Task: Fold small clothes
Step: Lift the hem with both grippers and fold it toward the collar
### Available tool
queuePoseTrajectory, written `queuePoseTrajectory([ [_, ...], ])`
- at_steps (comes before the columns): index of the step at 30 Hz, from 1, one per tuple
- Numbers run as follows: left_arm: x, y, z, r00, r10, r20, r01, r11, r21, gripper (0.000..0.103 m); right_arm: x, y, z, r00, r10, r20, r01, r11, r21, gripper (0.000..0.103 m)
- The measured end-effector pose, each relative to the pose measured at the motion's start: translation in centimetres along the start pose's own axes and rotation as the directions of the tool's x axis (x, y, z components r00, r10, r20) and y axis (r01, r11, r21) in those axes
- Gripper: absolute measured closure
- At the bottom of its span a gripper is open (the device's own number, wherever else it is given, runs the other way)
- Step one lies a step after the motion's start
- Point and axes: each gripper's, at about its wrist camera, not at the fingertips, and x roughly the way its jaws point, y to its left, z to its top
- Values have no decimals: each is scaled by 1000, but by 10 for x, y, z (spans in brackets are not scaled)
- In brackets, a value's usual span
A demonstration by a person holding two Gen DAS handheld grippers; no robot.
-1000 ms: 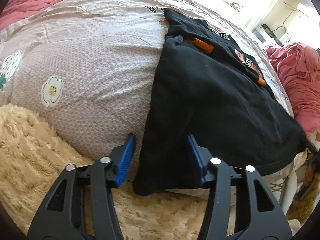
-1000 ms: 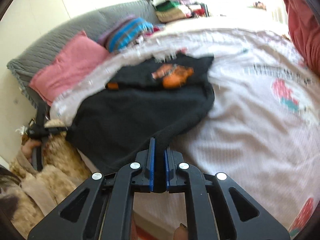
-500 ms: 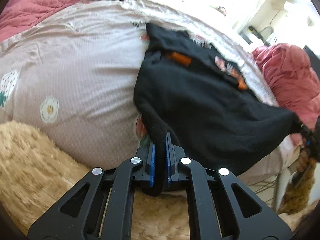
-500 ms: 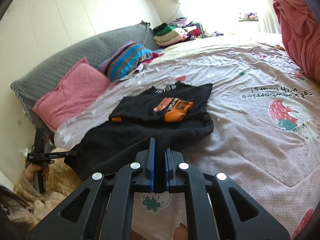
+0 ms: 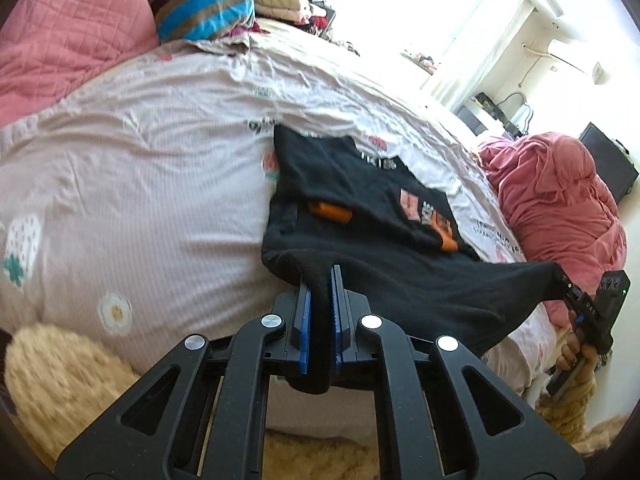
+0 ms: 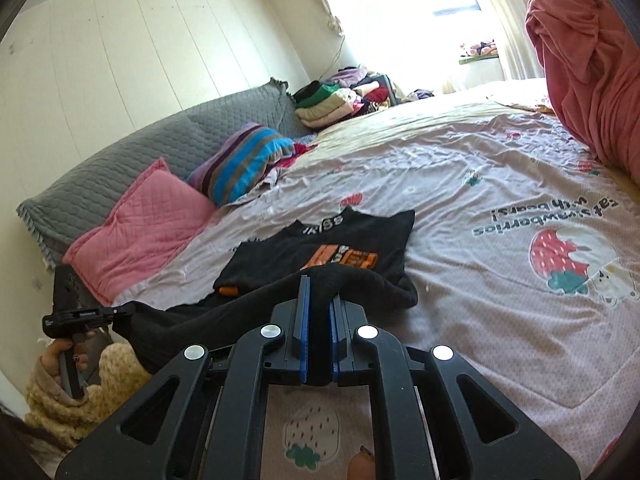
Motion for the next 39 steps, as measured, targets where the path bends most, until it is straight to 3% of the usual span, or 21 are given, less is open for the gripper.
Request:
queuePoseTrajectory([
  [21, 9, -8, 72, 995, 14, 94, -13, 1000, -12, 100, 21, -4, 46, 992, -16, 125, 13, 1000, 28, 96],
  [39, 50, -14, 123, 991, 79, 111, -80, 997, 0, 100, 73, -16, 83, 990, -86, 116, 88, 996, -12, 96],
])
